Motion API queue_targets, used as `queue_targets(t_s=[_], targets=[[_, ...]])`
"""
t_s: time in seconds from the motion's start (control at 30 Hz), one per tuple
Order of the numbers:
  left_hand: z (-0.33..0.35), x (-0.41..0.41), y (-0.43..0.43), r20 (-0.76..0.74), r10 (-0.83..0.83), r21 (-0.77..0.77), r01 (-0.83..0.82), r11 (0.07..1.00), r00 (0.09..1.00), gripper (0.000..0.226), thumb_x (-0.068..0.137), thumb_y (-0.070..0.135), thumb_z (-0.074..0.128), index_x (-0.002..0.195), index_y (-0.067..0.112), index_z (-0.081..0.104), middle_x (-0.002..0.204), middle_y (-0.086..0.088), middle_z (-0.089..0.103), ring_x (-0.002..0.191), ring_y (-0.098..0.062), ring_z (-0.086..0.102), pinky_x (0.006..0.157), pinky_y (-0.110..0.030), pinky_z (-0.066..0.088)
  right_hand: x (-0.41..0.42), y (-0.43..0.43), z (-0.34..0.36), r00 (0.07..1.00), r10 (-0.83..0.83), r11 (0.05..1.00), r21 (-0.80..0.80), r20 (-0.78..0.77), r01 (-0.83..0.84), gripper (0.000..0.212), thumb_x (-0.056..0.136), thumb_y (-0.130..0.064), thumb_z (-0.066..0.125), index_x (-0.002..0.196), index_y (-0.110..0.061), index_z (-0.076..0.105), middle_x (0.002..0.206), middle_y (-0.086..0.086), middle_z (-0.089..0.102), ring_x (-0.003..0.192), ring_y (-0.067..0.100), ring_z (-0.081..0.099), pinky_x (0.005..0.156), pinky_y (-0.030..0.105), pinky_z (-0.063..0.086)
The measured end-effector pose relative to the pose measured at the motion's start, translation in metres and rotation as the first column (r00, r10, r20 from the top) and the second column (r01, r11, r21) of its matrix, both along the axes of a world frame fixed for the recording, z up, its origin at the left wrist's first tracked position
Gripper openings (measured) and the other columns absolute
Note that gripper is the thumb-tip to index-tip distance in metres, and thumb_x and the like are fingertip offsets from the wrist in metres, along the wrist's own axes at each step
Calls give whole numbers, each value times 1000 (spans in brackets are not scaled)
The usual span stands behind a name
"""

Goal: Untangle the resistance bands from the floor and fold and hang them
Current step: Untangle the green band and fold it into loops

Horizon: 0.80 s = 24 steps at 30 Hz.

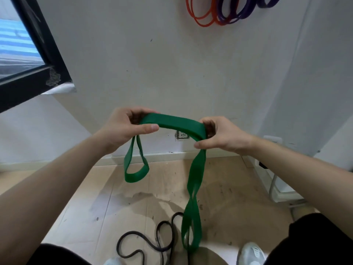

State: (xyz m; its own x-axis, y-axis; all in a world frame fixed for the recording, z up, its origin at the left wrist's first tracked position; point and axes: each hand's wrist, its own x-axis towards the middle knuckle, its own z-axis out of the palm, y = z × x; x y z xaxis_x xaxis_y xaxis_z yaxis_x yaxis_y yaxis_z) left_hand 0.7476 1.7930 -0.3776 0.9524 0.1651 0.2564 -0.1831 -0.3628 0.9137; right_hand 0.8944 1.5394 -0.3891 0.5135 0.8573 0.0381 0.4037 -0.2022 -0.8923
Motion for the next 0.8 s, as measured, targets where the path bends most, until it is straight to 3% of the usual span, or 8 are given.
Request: queue_targets(t_s=[0.13,0.3,0.43,0.57,0.63,0.7,0.8], targets=[[-5,-2,0,-129,-25,52,32,998,991,74,50,59,90,114,24,73,97,-3,76,91,-20,72,81,-30,59,-4,-5,16,999,-3,999,48,48,0,20,82,2,77,89,-9,62,71,-10,69,69,8,65,66,26,53],[-4,1,-27,-147,-83,70,94,993,986,47,66,32,85,108,19,72,80,6,72,79,-12,68,77,-27,55,-11,0,24,994,-32,994,104,106,21,25,81,-1,80,92,-7,58,77,3,69,71,20,67,68,38,58],[-2,6,-52,-107,-92,47,98,994,990,43,72,22,83,112,13,70,81,8,74,80,-10,69,77,-25,57,-18,6,22,989,-1,997,78,150,-11,27,80,-4,81,94,-6,58,91,25,67,80,40,68,71,49,60],[-1,9,-55,-77,-62,-29,59,998,995,37,70,28,82,103,14,75,100,-10,76,92,-18,71,90,-32,57,-16,7,15,996,31,999,22,83,-33,28,79,-2,82,95,-6,59,87,23,66,76,29,67,80,57,57],[0,9,-55,-65,-59,-34,56,998,996,41,69,31,80,103,10,76,102,-15,76,91,-18,70,89,-31,57,-15,7,11,998,56,998,-1,30,-56,28,80,-2,81,96,-5,58,84,15,64,77,26,65,82,56,55],[2,9,-57,-38,-57,-45,55,997,998,41,71,29,79,105,5,75,101,-16,76,89,-16,71,85,-26,55,-13,7,7,997,71,997,-10,-6,-71,29,82,-2,80,98,-5,57,86,13,63,79,28,65,83,54,55],[9,8,-56,29,-31,-71,33,997,999,38,74,27,76,105,6,73,96,-6,76,90,-11,70,84,-20,53,-12,10,0,996,70,996,-46,-47,-72,42,79,-9,81,110,4,55,95,28,61,83,38,65,85,55,56]])
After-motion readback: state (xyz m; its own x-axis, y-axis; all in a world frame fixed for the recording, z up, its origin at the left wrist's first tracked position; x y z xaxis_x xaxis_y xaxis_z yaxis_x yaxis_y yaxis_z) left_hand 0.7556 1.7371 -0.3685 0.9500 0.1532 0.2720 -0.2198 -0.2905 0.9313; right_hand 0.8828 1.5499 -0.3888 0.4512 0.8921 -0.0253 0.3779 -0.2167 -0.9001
